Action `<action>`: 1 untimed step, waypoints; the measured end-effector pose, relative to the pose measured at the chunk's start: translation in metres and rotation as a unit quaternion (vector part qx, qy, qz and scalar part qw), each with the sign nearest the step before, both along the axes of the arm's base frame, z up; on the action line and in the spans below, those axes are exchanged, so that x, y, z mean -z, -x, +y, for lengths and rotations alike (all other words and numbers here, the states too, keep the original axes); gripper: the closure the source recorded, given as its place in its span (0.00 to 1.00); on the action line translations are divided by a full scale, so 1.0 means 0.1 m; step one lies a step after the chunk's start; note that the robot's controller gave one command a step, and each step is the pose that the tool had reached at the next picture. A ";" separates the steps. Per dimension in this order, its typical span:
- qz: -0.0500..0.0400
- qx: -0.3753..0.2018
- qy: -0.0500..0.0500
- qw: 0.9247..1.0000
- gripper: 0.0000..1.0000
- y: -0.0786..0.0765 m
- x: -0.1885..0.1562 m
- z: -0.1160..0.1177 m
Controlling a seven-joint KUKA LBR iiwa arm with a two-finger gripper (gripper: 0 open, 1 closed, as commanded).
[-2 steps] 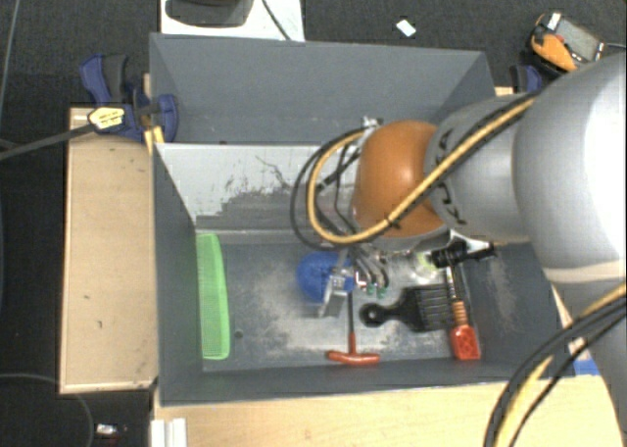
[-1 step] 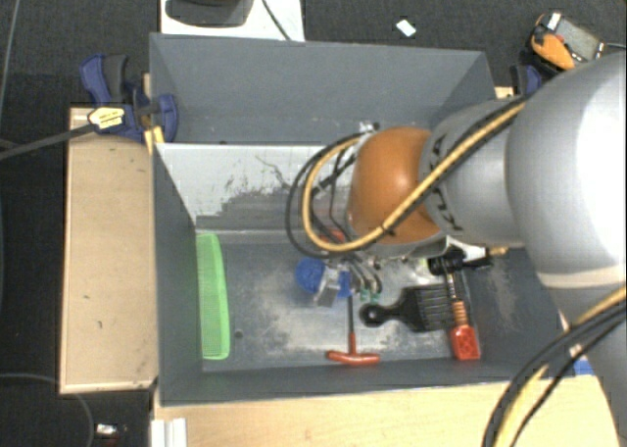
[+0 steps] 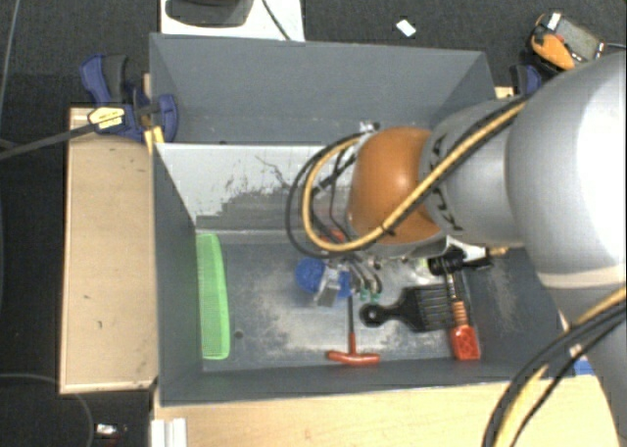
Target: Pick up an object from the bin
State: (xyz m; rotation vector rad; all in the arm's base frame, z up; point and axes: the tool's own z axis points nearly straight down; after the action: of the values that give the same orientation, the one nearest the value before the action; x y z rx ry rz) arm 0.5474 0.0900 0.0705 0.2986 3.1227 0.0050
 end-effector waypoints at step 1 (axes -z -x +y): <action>0.003 0.000 0.000 1.000 1.00 0.02 -0.36 -0.01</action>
Offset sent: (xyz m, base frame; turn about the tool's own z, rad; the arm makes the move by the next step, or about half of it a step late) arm -0.0031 -0.0005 0.0787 0.0003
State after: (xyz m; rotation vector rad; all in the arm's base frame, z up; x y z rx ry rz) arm 0.5450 0.0895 0.1063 0.2995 3.1286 0.0029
